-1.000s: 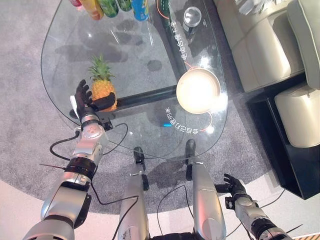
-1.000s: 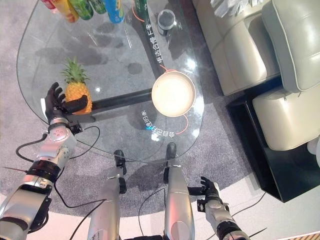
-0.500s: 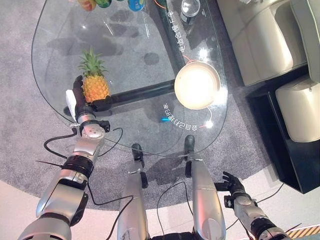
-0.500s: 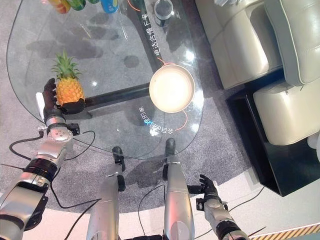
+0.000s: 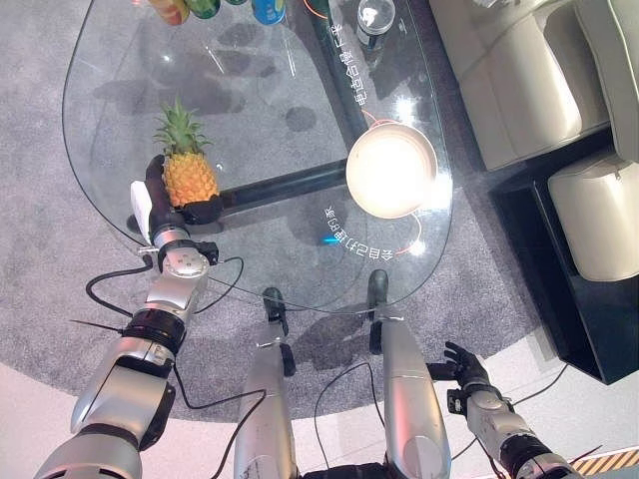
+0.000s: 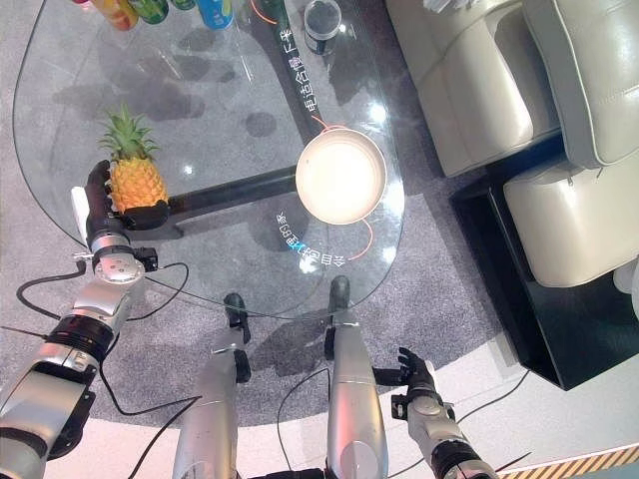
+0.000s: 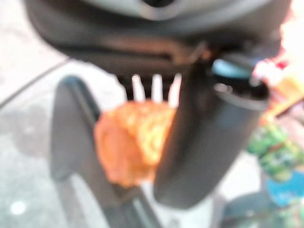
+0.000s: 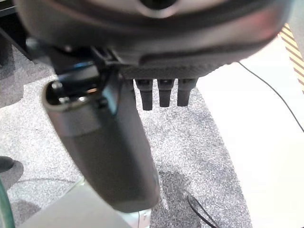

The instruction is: Pick up the fruit to the plate

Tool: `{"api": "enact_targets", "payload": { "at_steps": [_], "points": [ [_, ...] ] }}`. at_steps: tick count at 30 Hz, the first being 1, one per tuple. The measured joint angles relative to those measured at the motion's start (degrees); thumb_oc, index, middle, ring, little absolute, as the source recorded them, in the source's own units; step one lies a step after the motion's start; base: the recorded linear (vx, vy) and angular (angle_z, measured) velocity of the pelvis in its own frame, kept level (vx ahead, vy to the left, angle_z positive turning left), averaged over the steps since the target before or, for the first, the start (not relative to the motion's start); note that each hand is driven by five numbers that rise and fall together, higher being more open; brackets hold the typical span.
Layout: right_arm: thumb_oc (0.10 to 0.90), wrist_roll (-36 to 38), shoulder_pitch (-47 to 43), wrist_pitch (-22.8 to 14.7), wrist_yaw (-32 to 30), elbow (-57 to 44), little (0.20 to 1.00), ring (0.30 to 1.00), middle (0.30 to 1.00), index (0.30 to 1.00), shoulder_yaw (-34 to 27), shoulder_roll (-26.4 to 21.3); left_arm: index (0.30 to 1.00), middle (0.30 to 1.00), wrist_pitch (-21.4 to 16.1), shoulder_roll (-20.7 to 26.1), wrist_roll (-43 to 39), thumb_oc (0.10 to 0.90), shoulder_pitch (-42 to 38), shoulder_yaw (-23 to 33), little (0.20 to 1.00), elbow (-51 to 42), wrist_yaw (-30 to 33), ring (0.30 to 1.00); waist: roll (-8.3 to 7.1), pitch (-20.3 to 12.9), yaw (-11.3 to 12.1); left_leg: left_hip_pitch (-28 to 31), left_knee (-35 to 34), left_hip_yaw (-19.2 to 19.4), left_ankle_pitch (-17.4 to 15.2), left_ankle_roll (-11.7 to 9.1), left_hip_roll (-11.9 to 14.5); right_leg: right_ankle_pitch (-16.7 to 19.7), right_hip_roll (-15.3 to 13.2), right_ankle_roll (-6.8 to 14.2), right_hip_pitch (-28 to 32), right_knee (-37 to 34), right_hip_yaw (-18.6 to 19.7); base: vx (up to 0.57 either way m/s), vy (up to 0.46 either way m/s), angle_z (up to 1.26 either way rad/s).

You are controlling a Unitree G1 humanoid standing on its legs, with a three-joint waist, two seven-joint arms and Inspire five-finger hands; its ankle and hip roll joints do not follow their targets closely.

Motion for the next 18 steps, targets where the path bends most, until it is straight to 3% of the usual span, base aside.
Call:
{"api": "enact_targets", "payload": {
  "at_steps": [8,18],
  "points": [
    [0.8,0.1,-0.1,0.1,-0.5,0.1,0.9,0.9,0.9,0.9,1.1,0.0,0.9,0.9,1.5,-0.2,-5.9,0.8,-2.2,0.2,0.9,3.0,0.2,0.9,-0.04,0.0,0.0,0.0,0.0,0.0,0.0,0.0,0.0,0.0,0.0,0.0,0.0,0.0,0.0,0.0,0.0,0.0],
    [0.8,1.2,-1.8,0.9,-1.2,0.4,0.9,0.9,0.9,0.9,2.6,0.7,0.9,0.9,-0.7,-2.1,-23.1,0.8,-5.5,2.7,0.9,7.7,-0.6,0.9,-0.23,-0.1,-0.3,0.0,0.1,0.0,0.0,0.0,0.0,0.1,0.0,-0.1,0.0,0.0,0.1,0.0,0.0,0.0]
  ]
}}
